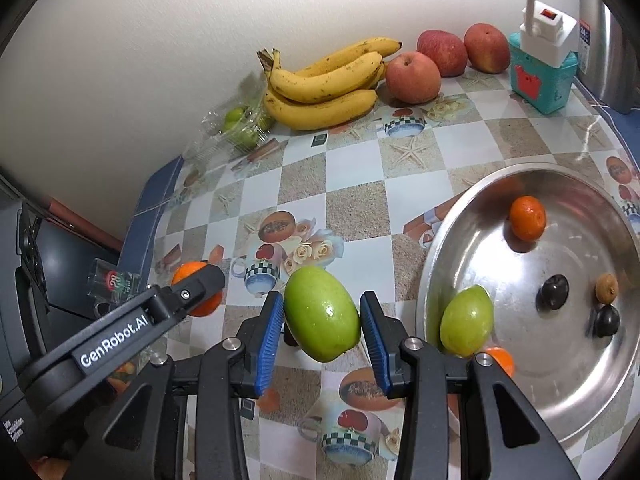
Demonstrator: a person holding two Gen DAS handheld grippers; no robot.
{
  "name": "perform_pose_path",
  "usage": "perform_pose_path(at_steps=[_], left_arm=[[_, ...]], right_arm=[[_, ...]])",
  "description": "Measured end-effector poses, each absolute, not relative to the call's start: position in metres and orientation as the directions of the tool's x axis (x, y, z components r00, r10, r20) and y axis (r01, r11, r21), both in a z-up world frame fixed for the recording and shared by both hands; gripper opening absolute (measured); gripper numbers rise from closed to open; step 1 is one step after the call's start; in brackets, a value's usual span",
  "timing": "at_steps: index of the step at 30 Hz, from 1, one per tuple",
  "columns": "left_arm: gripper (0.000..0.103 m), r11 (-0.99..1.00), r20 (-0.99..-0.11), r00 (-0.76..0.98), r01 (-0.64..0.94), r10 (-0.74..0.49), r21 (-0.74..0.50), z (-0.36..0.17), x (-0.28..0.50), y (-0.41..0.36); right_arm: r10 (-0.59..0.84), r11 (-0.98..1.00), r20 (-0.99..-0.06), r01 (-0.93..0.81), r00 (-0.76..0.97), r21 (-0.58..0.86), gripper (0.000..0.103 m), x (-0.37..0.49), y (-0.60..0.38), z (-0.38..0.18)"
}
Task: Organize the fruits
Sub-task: 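Carry the mandarin with the left gripper toward the bowl while the right gripper carries the green apple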
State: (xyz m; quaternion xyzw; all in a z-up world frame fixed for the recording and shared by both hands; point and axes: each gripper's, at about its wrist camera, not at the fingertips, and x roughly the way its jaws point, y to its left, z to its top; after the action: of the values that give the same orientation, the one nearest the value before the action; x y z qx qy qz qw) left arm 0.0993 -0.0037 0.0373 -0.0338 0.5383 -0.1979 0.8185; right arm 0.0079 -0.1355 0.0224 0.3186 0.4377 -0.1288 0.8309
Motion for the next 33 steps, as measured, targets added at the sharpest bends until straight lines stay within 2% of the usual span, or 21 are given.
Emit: perform_pose_path(at_steps=[7,12,17,33], left_arm=[[0.042,0.912,-0.863,0.337,0.297,-0.376,-0.282,0.039,0.084,-0.004],[0.042,0.923,-0.88,0.331,0.294,-0.342,-0.248,0.028,0.073,0.0],[0.042,0.926,-0.903,0.264,0.265,-0.338,-0.269,0.006,0.065,0.012],[0.042,0.956,-0.931,0.23,0.147,-0.284,-0.255,-0.02,0.063,0.053]], right_arm=[[0.052,0.764,-0.777,0.476,0.627,0.436,0.041,-0.016,-0.134,0.039],[0.061,0.752,-0.804,0.503,0.592,0.427,0.041,-0.022,-0.143,0.027],[0.092,0.762,-0.849,0.512,0.521,0.396,0.041,-0.026,-0.136,0.008],[0.146,0.828,-0.895,0.443,0.421,0.343,0.041,-0.028,-0.086,-0.016]])
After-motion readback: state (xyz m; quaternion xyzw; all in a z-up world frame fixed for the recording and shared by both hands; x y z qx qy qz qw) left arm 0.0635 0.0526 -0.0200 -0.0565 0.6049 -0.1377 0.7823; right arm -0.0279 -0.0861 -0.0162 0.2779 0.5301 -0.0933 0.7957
